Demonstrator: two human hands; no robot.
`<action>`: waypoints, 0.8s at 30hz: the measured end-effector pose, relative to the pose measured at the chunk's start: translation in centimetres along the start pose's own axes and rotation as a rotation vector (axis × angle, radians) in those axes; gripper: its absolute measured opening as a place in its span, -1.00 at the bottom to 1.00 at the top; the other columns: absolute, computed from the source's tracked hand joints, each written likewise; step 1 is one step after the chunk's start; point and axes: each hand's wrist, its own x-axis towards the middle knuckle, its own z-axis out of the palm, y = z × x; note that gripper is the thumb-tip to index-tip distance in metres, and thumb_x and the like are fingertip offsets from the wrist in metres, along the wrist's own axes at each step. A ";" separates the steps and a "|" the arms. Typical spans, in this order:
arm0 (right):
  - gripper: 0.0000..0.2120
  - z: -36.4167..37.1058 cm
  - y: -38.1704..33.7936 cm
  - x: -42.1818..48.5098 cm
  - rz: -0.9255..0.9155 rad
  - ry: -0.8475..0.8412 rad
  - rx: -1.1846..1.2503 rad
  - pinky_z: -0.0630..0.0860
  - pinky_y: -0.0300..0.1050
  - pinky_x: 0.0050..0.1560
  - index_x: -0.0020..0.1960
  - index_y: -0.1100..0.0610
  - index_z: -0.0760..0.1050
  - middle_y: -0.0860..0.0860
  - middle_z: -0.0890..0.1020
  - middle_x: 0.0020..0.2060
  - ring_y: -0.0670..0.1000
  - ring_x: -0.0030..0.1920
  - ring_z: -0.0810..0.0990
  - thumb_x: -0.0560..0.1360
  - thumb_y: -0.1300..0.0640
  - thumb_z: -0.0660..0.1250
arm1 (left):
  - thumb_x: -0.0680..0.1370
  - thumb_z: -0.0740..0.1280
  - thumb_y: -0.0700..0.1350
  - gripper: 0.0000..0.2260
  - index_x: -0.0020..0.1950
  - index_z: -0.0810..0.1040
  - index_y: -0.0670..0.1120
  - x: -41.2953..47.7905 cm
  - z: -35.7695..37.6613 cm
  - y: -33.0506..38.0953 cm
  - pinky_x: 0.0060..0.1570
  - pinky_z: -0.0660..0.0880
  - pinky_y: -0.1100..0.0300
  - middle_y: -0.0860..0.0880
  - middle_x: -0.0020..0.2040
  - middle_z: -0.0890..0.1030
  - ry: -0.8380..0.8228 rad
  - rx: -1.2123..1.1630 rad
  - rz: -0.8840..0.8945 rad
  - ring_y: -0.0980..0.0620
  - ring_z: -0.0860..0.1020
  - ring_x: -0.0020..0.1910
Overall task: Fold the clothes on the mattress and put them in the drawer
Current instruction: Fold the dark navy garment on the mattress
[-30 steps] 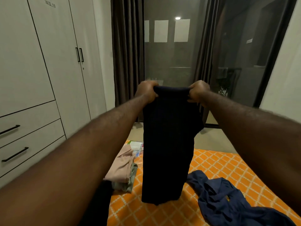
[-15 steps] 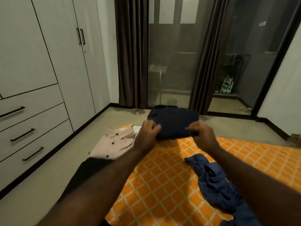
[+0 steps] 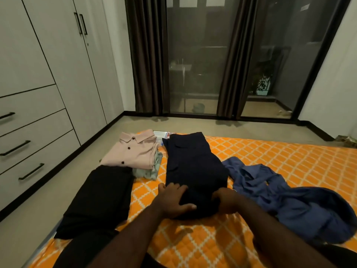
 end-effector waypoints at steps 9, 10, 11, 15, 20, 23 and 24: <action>-0.39 0.0 -0.5 1.8 -0.068 0.757 0.006 0.31 0.18 0.47 0.53 0.07 0.37 0.09 0.37 0.53 0.17 0.58 0.25 0.58 -0.20 0.28 | 0.65 0.10 0.22 -0.37 0.66 0.08 -0.02 1.5 1.2 -0.3 0.55 -0.04 0.02 0.04 0.67 -0.05 0.280 -0.034 0.069 0.06 -0.13 0.64; -0.32 0.8 -0.5 2.5 -0.099 0.748 -0.005 0.23 0.20 0.51 0.60 0.08 0.26 0.09 0.25 0.60 0.16 0.62 0.13 0.58 -0.21 0.26 | 0.66 0.13 0.20 -0.36 0.66 0.05 -0.02 1.5 1.4 -0.6 0.56 -0.07 0.06 0.05 0.66 -0.11 0.279 -0.055 0.068 0.07 -0.16 0.63; -0.26 1.5 -0.6 2.9 -0.098 0.716 -0.017 0.16 0.21 0.54 0.64 0.08 0.16 0.08 0.15 0.63 0.14 0.64 0.03 0.58 -0.25 0.21 | 0.65 0.15 0.19 -0.34 0.67 0.01 -0.02 1.6 1.6 -0.9 0.56 -0.10 0.09 0.06 0.66 -0.15 0.281 -0.069 0.064 0.08 -0.18 0.63; -0.09 5.2 0.7 4.0 -0.002 0.345 0.036 -0.08 0.15 0.59 0.68 -0.04 -0.17 -0.07 -0.12 0.66 0.05 0.65 -0.18 0.49 -0.53 -0.21 | 0.65 0.10 0.28 -0.30 0.67 -0.10 0.03 1.8 3.1 -2.1 0.57 -0.14 0.05 0.08 0.66 -0.20 0.005 -0.145 -0.046 0.07 -0.20 0.62; -0.28 5.6 0.6 4.4 0.034 0.135 0.071 -0.15 0.12 0.60 0.67 -0.09 -0.17 -0.09 -0.18 0.65 0.04 0.65 -0.20 0.64 -0.38 -0.07 | 0.66 0.07 0.28 -0.33 0.67 -0.09 0.05 2.4 4.1 -2.9 0.58 -0.12 -0.06 0.09 0.66 -0.19 -0.296 -0.282 -0.127 0.05 -0.18 0.63; -0.29 5.4 0.9 4.0 0.024 0.130 0.092 -0.15 0.12 0.60 0.67 -0.09 -0.16 -0.09 -0.17 0.65 0.04 0.65 -0.20 0.64 -0.36 -0.06 | 0.70 0.12 0.15 -0.43 0.66 0.04 0.02 2.1 4.2 -3.3 0.58 -0.08 0.04 0.07 0.66 -0.07 -0.234 -0.428 -0.111 0.04 -0.11 0.63; -0.30 5.5 0.9 4.0 0.016 0.141 0.110 -0.15 0.12 0.60 0.68 -0.08 -0.14 -0.10 -0.15 0.65 0.04 0.65 -0.19 0.65 -0.34 -0.05 | 0.72 0.15 0.03 -0.50 0.65 0.13 -0.02 1.9 4.3 -3.7 0.56 -0.02 0.13 0.03 0.66 0.03 -0.180 -0.504 -0.108 0.01 -0.02 0.63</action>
